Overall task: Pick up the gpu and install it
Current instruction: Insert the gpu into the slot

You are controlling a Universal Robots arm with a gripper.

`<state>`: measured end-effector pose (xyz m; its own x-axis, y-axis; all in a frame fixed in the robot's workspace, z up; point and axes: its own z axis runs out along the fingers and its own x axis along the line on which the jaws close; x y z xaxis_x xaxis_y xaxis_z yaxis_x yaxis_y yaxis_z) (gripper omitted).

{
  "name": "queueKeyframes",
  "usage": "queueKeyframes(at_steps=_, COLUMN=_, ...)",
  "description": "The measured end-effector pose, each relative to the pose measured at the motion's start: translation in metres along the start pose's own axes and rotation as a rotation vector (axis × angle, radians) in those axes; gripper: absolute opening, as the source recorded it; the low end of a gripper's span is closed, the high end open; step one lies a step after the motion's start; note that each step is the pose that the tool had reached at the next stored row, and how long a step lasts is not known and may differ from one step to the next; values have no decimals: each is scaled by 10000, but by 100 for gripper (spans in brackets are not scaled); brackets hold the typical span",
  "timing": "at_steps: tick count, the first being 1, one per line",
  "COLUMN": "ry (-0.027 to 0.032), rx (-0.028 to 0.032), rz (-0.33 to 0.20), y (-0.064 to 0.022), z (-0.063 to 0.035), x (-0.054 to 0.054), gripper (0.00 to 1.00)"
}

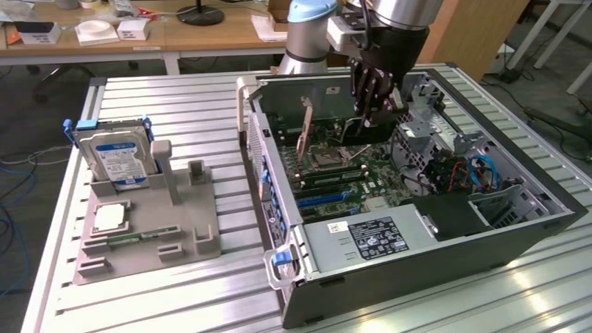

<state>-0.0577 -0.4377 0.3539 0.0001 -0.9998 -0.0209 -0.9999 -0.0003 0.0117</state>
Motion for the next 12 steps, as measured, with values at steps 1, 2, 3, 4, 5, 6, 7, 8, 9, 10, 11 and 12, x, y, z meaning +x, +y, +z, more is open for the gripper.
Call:
queueKeyframes(at_steps=1, ry=0, rx=0, rz=0, y=0, z=0, x=0, gripper=26)
queueKeyframes(at_steps=2, ry=0, rx=0, rz=0, y=0, z=0, x=0, gripper=26)
queueKeyframes(at_steps=3, ry=-1, rx=0, rz=0, y=0, z=0, x=0, gripper=26)
queueKeyframes(at_steps=4, ry=0, rx=0, rz=0, y=0, z=0, x=0, gripper=26)
queueKeyframes(at_steps=5, ry=-1, rx=0, rz=0, y=0, z=0, x=0, gripper=26)
queueKeyframes(at_steps=6, ry=-2, rx=1, rz=0, y=2, z=0, x=0, gripper=26)
queueKeyframes(at_steps=7, ry=-2, rx=1, rz=0, y=5, z=1, x=0, gripper=26)
queueKeyframes(at_steps=8, ry=-2, rx=1, rz=1, y=8, z=0, x=0, gripper=26)
queueKeyframes(at_steps=9, ry=-1, rx=1, rz=1, y=14, z=0, x=0, gripper=26)
queueKeyframes(at_steps=10, ry=-1, rx=0, rz=0, y=25, z=0, x=0, gripper=26)
queueKeyframes(at_steps=11, ry=-1, rx=1, rz=0, y=40, z=0, x=0, gripper=26)
queueKeyframes(at_steps=12, ry=-1, rx=0, rz=0, y=56, z=1, x=0, gripper=26)
